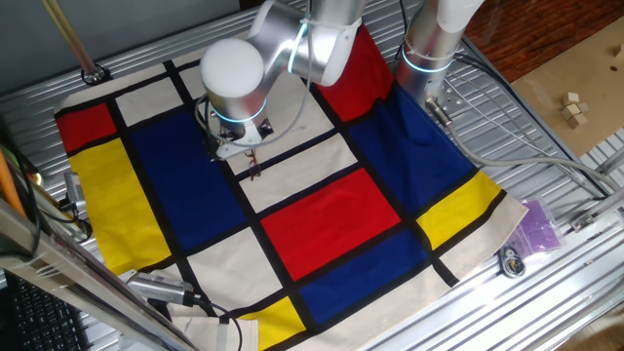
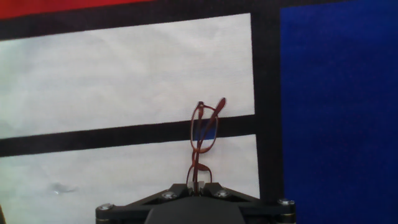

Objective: Unfold the leg of the glasses (with one hand)

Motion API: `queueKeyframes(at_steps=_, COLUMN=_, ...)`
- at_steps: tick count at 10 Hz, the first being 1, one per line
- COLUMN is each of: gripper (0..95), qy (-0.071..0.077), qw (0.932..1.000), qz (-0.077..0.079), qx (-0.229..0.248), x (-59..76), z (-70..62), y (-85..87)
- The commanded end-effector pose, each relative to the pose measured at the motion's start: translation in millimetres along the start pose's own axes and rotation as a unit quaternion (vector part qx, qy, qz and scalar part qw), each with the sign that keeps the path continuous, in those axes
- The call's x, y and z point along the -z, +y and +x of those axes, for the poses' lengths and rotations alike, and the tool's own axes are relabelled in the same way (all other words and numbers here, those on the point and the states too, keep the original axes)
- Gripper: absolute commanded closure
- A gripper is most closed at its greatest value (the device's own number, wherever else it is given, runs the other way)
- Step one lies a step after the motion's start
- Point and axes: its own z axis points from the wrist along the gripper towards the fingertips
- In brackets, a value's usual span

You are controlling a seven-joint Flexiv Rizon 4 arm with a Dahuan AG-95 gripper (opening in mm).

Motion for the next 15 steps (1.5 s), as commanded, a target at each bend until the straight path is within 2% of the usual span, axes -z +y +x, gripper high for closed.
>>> queueKeyframes(at_steps=1, gripper=95.0, qy=0.0, qw=1.0, qz=-0.001, qx=0.0, x=3.5, z=0.0, y=0.2)
queueKeyframes(at_steps=8, gripper=95.0, qy=-0.005, qw=0.9993, qz=-0.001, qx=-0.038, x=9.8, z=-8.0, y=1.4)
queueKeyframes(at_steps=9, gripper=95.0, qy=-0.003, qw=0.9992, qz=-0.002, qx=-0.039, x=9.8, z=-8.3, y=1.4)
queueKeyframes(at_steps=11, gripper=95.0, qy=0.013, qw=0.9992, qz=-0.015, qx=-0.036, x=10.0, z=-8.7, y=1.1)
queueKeyframes(at_steps=15, gripper=95.0, qy=0.018, qw=0.9991, qz=-0.02, qx=-0.034, x=11.0, z=-8.8, y=1.2)
